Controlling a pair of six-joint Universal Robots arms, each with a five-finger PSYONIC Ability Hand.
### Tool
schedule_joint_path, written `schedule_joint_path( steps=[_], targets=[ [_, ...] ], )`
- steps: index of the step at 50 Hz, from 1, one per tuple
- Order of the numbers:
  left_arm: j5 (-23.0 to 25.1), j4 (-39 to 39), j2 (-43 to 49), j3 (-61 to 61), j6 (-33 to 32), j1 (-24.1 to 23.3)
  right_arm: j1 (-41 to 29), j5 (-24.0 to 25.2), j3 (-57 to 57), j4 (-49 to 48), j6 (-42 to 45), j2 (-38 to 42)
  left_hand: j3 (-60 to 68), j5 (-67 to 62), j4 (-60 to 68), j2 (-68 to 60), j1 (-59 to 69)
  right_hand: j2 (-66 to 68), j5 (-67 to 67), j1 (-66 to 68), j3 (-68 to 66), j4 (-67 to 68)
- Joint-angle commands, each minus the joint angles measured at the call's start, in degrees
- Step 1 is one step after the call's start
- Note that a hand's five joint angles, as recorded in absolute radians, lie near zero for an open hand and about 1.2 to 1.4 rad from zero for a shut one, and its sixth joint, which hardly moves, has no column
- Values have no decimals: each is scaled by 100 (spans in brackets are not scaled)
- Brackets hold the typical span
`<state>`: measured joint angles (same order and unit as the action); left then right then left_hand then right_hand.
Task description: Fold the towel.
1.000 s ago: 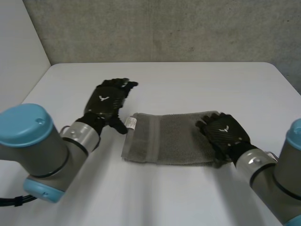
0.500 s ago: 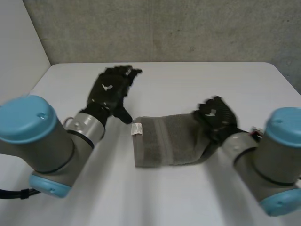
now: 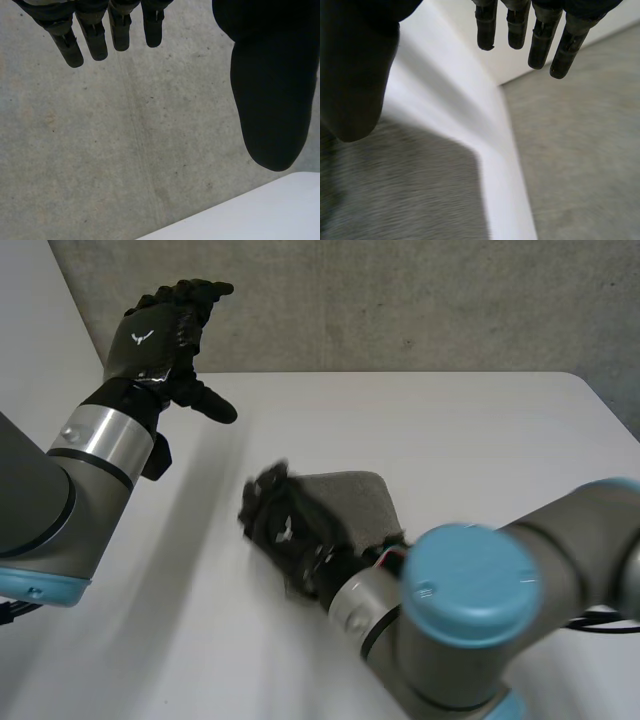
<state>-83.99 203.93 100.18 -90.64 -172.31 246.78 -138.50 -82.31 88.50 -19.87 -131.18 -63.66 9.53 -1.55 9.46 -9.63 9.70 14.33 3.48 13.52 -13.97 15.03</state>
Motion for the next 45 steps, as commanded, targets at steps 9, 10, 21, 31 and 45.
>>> schedule_joint_path(
  steps=[9,10,21,31,45],
  targets=[
    [-100,-1022,993,828,180,-534,1958,31,220,624,-3371,-1069,69,134,75,-59,51,-433,-348,-352,397,-503],
    [-100,-1022,995,829,180,-535,2080,40,168,703,-3562,-904,69,134,75,-59,51,-433,-348,-352,397,-503],
    [-399,-1057,2505,934,145,-1071,2248,618,-105,826,-4741,493,69,134,75,-59,51,-433,-348,-352,397,-503],
    [-390,-1101,2868,925,145,-1088,2248,787,-395,1301,-4715,1005,52,151,58,-42,34,-433,-348,-352,397,-503],
    [-399,-2496,523,1601,93,-589,2564,-48,-545,1538,-4654,-1412,47,155,54,-37,30,-433,-348,-352,397,-503]
  ],
)
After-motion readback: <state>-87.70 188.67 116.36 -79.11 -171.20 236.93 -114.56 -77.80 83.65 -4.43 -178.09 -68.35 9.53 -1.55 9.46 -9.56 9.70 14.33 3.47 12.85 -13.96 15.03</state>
